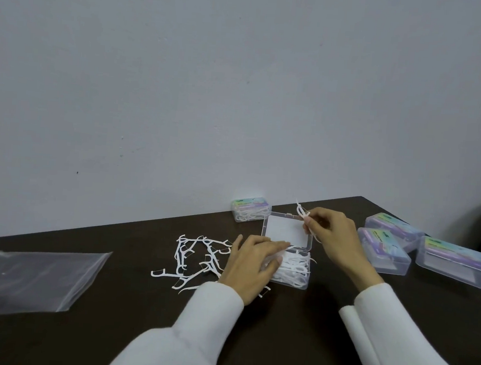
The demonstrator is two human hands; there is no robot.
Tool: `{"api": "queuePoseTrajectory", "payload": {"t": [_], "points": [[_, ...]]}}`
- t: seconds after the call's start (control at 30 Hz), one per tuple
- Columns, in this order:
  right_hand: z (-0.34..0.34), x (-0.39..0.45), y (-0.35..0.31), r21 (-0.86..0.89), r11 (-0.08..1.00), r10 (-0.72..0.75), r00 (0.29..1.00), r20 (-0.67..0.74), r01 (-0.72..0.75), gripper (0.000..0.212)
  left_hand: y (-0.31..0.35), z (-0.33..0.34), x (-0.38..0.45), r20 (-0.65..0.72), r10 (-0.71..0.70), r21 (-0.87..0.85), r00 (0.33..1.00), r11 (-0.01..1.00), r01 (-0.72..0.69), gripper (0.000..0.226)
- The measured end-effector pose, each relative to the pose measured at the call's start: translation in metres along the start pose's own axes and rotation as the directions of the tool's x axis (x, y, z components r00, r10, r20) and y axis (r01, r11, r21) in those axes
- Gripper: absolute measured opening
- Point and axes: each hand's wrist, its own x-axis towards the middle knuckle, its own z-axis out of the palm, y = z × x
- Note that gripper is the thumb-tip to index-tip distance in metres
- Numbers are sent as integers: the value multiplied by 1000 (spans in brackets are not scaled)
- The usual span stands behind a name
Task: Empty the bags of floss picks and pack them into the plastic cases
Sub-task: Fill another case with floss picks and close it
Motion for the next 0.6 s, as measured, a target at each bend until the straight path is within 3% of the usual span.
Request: {"api": "queuePoseTrajectory", "payload": {"t": [0.27,0.43,0.6], "points": [[-12,1,8,-136,985,120,990,71,-110,18,0,1,2,-27,-41,-60,999,997,39,32],[-18,-2,7,-124,978,190,958,213,-166,9,4,0,1,-66,-48,-131,997,991,39,32],[-17,-3,4,-127,976,200,952,233,-174,7,4,1,1,-59,-75,-132,995,989,67,38]]}}
